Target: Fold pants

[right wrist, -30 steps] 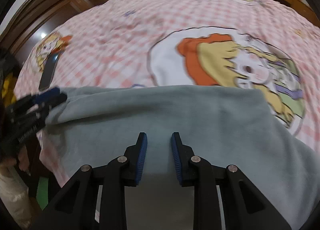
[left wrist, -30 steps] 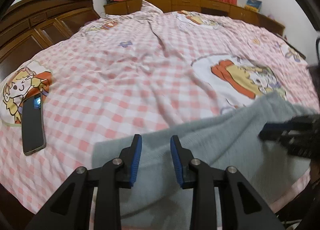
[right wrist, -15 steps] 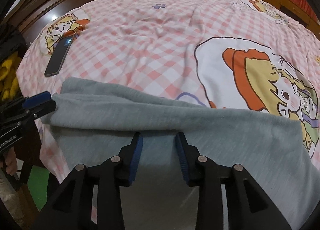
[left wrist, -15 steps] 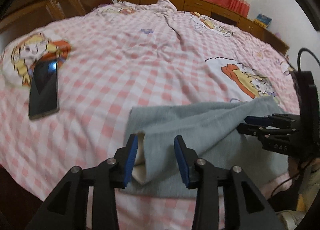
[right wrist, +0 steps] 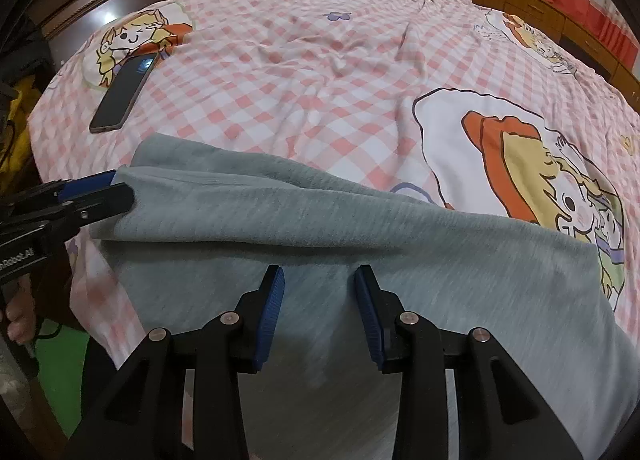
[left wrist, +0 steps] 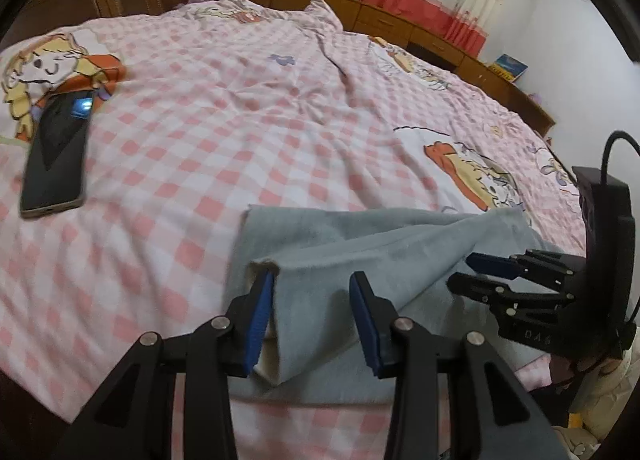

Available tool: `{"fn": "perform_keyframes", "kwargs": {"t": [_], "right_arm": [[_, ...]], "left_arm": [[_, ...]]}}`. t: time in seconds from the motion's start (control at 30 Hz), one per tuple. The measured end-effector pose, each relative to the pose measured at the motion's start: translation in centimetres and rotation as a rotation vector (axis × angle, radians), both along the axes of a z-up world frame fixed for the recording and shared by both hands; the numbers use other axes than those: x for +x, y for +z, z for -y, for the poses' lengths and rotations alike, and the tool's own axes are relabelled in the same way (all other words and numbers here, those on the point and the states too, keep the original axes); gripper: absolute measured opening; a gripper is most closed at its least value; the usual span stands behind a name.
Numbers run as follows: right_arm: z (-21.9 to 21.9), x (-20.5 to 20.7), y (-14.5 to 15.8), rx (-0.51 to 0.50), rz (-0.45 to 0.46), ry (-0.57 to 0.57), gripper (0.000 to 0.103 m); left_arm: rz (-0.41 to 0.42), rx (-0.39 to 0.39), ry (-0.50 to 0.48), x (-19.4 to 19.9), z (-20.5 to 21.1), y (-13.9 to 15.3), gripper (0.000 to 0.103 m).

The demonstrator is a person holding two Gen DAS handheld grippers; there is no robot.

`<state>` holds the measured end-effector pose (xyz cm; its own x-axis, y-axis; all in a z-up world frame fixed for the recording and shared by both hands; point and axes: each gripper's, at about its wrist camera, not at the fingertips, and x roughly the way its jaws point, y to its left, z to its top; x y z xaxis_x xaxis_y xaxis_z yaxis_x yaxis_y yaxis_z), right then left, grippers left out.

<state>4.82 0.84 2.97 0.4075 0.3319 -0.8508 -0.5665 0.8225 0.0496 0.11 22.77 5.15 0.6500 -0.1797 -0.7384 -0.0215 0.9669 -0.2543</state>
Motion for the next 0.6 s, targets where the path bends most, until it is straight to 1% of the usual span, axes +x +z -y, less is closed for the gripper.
{"fn": "perform_keyframes", "kwargs": {"t": [0.03, 0.07, 0.1, 0.17, 0.2, 0.3, 0.43, 0.47, 0.53, 0.57, 0.6], "right_arm": [[0.0, 0.0, 0.0, -0.001, 0.001, 0.001, 0.039], [-0.1, -0.1, 0.0, -0.001, 0.001, 0.004, 0.039], [-0.2, -0.3, 0.1, -0.001, 0.002, 0.007, 0.039], [-0.3, -0.7, 0.3, 0.003, 0.005, 0.019, 0.039], [-0.5, -0.9, 0.5, 0.005, 0.009, 0.026, 0.039], [-1.3, -1.2, 0.7, 0.025, 0.017, 0.065, 0.039], [-2.9, -0.7, 0.4, 0.043, 0.013, 0.092, 0.039], [-3.4, -0.4, 0.3, 0.051, 0.016, 0.094, 0.039], [-4.0, 0.2, 0.2, 0.061, 0.016, 0.095, 0.039], [-4.4, 0.6, 0.1, 0.07, 0.015, 0.095, 0.039], [-4.6, 0.9, 0.1, 0.075, 0.015, 0.094, 0.039]], "left_arm": [[-0.008, -0.013, -0.007, 0.4, 0.0, -0.3, 0.032], [-0.022, -0.026, -0.015, 0.8, 0.1, -0.5, 0.008], [-0.025, -0.042, -0.027, 1.1, 0.1, -0.5, 0.003], [0.015, -0.046, -0.021, 1.0, 0.1, 0.2, 0.003], [0.052, -0.034, -0.01, 1.0, 0.0, 0.9, 0.003], [0.11, -0.032, 0.026, 1.6, -0.8, 2.1, 0.003], [0.111, -0.03, 0.073, 3.2, -1.9, 2.1, 0.003], [0.115, -0.013, 0.089, 3.5, -2.0, 2.1, 0.003], [0.117, 0.045, 0.123, 3.9, -2.4, 2.0, 0.004], [0.11, 0.054, 0.136, 4.1, -2.6, 1.9, 0.004], [0.106, 0.047, 0.146, 4.0, -2.8, 1.8, 0.004]]}}
